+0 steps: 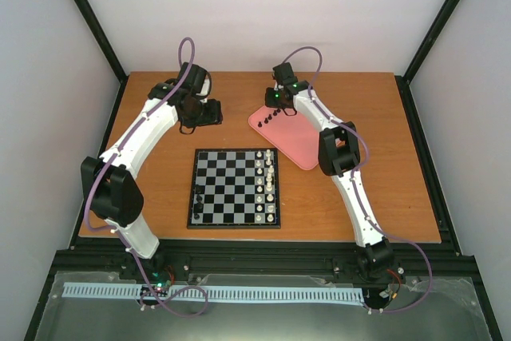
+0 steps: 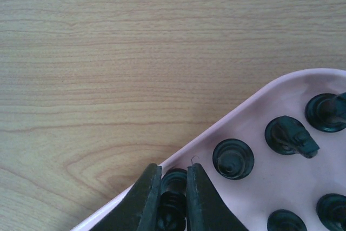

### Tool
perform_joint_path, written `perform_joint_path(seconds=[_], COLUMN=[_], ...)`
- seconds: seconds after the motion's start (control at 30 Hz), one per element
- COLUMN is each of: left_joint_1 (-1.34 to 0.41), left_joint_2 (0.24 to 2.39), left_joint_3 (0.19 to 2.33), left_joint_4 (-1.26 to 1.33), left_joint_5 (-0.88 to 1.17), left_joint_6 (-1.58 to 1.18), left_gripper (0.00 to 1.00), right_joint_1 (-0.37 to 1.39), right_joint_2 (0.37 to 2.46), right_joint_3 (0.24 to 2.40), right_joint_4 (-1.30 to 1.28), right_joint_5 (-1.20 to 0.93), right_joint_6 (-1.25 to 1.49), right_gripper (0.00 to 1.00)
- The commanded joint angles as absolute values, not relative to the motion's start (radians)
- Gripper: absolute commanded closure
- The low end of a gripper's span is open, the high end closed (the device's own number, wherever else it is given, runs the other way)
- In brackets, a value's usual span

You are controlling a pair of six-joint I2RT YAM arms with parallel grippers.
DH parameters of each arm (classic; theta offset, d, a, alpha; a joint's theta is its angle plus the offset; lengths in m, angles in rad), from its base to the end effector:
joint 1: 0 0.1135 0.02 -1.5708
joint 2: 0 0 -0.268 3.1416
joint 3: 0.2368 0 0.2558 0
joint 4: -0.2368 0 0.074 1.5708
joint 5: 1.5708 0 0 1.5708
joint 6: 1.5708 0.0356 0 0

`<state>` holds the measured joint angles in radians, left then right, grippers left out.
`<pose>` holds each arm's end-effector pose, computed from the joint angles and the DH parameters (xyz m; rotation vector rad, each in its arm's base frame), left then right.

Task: Set up the chess pieces on the board
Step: Pick up the chess piece from the storage box, then place the chess piece on the chessboard.

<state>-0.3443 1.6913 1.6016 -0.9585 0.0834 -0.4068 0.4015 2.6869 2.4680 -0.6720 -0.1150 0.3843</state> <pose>0.3378 -0.1243 0.3222 -0.0535 2.6616 -0.3644 0.5371 0.2325 0.1507 -0.0728 2.5145 0.4743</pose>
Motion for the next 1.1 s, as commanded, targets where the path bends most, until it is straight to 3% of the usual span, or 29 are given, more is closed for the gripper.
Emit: perform_joint_path(seconds=[0.0, 0.47, 0.7, 0.8, 1.0, 1.07], left_joint_1=[-0.347, -0.347, -0.311, -0.27, -0.159, -0.128], left_joint_2=[1.696, 1.688, 1.649, 1.624, 1.583, 1.573], left_joint_3=[1.612, 1.599, 1.564, 1.552, 1.521, 1.51], left_joint_4=[-0.962, -0.957, -0.971, -0.98, -0.988, -0.989], left_joint_5=[0.099, 0.109, 0.071, 0.038, 0.044, 0.03], left_joint_6=[-0.387, -0.41, -0.453, -0.478, -0.502, -0.511], left_gripper=[0.35, 0.34, 0.22, 0.1, 0.08, 0.02], right_joint_1=[0.41, 0.409, 0.421, 0.439, 0.533, 0.592], right_joint_2=[2.696, 2.525, 2.335, 2.283, 2.14, 2.084], right_joint_3=[2.504, 2.458, 2.334, 2.323, 2.178, 2.093], right_joint_4=[-0.655, -0.79, -0.785, -0.816, -0.839, -0.833], right_joint_5=[-0.107, -0.085, -0.136, -0.17, -0.181, -0.176], right_joint_6=[0.378, 0.291, 0.229, 0.218, 0.206, 0.204], right_gripper=[0.93, 0.96, 0.96, 0.96, 0.96, 0.96])
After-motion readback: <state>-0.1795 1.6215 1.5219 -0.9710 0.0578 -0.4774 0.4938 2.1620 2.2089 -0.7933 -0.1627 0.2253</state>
